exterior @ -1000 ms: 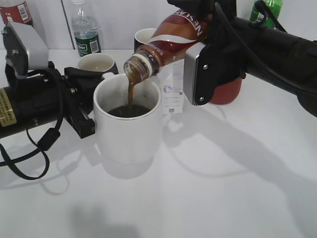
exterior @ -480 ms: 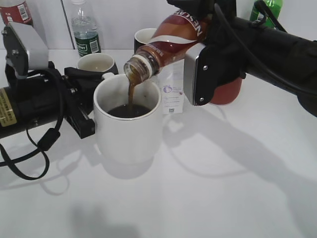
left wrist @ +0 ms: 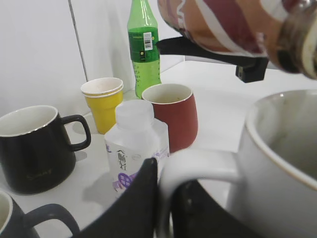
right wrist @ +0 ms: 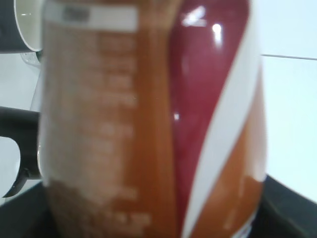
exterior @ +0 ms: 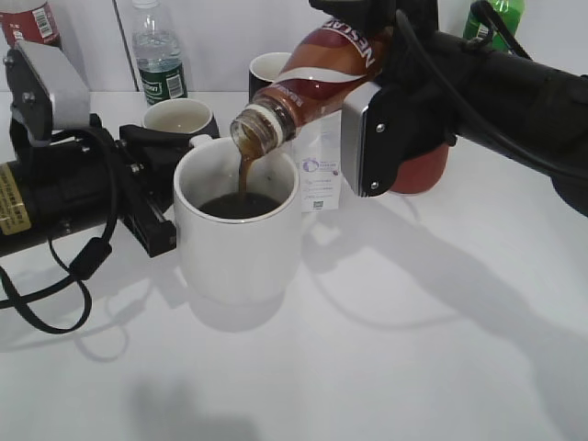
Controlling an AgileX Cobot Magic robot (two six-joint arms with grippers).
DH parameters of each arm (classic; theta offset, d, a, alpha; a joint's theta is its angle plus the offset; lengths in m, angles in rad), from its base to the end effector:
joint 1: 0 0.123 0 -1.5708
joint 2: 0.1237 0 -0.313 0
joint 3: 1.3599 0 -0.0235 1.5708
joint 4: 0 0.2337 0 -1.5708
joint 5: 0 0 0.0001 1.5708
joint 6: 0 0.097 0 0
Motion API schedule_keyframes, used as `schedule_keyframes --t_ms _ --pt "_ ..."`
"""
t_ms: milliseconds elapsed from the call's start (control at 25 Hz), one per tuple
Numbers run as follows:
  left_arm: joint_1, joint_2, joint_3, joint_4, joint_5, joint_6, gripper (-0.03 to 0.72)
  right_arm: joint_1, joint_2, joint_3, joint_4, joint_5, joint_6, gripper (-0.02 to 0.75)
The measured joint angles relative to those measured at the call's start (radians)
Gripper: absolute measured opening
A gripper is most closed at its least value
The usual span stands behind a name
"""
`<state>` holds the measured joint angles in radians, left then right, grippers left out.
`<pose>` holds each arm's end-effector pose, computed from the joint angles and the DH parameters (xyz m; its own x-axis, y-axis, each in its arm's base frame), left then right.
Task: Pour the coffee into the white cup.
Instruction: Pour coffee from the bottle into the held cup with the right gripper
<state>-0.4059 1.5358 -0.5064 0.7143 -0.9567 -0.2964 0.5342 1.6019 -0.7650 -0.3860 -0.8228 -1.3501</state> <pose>0.2234 -0.1525 0.2495 0.0261 0.1415 -0.9896 0.8289 0.5503 0.1005 0.2691 0.1903 0.2934 0.7244 -0.6869 0.0586 0.0656 -0.0159 -0.9977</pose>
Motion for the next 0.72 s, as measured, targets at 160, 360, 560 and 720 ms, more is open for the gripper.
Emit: schedule_keyframes --t_ms 160,360,560,720 --pt "0.000 0.000 0.000 0.000 0.000 0.000 0.053 0.000 0.000 0.000 0.000 0.000 -0.006 0.527" --pt "0.000 0.000 0.000 0.000 0.000 0.000 0.053 0.000 0.000 0.000 0.000 0.000 -0.008 0.527" --pt "0.000 0.000 0.000 0.001 0.000 0.001 0.053 0.000 0.000 0.000 0.000 0.000 -0.012 0.527" --pt "0.000 0.000 0.000 0.001 0.001 0.001 0.054 0.000 0.000 0.000 0.000 -0.001 -0.010 0.527"
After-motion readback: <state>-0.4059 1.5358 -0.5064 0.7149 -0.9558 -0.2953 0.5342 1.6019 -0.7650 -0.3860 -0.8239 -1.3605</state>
